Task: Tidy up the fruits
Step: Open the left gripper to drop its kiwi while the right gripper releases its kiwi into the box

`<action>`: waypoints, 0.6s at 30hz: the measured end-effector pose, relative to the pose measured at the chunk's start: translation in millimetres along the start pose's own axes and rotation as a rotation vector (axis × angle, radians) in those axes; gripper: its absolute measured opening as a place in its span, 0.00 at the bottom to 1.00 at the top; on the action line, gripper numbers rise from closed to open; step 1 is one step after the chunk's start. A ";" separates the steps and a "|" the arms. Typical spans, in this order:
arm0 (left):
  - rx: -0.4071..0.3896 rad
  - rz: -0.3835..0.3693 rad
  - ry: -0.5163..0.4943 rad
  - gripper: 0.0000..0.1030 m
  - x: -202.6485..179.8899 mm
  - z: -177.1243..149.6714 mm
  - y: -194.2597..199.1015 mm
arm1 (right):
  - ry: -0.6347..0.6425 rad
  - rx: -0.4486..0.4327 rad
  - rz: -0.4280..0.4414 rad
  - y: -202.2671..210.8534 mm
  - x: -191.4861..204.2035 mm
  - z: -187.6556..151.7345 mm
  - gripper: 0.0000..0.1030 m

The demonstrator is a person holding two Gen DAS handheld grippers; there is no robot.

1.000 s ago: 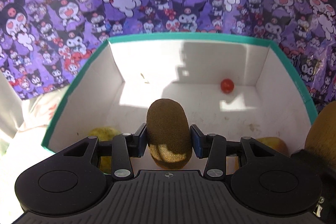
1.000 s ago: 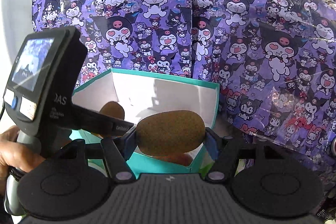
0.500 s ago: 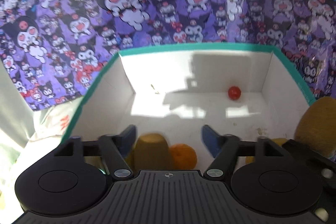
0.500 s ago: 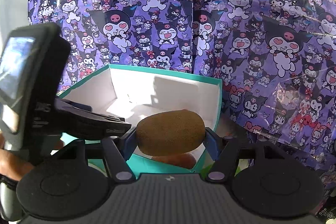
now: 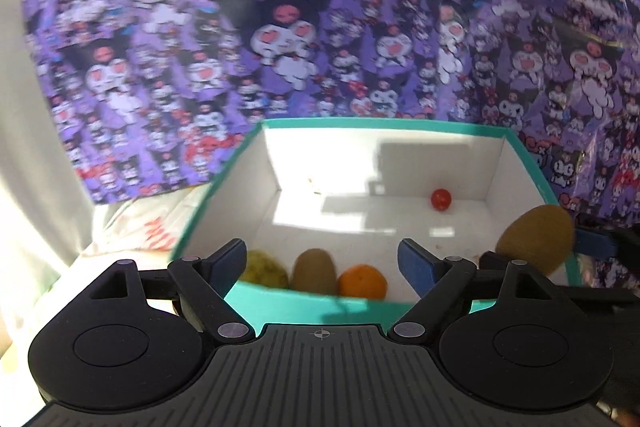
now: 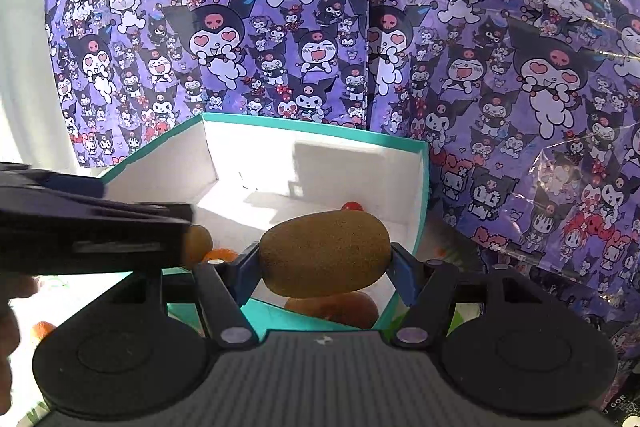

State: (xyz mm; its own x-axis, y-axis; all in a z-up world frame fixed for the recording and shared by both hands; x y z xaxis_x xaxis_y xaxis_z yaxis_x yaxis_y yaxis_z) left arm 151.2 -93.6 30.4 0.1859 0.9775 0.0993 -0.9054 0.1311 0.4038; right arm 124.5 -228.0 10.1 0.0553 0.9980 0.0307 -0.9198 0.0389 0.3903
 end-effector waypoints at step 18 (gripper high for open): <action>0.028 0.082 0.129 0.85 41.9 -25.9 66.1 | 0.037 0.007 -0.022 -22.0 7.0 -5.5 0.64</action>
State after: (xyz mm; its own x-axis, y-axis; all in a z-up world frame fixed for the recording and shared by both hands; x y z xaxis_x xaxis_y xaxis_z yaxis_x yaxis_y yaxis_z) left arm 89.3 -39.7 37.7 0.0596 0.9981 0.0161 -0.9044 0.0472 0.4240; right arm 142.9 -221.6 -3.3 0.0607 0.9981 -0.0123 -0.9157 0.0606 0.3972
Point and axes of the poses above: each gripper's, at about its wrist camera, not at the fingertips, and y roughly against the way its jaws point, x to its left, z to its top, the point moved 2 cm from there along -y, roughly the way its jaws point, and after that the axes turned 14 degrees about -x, right-handed, at the moved point
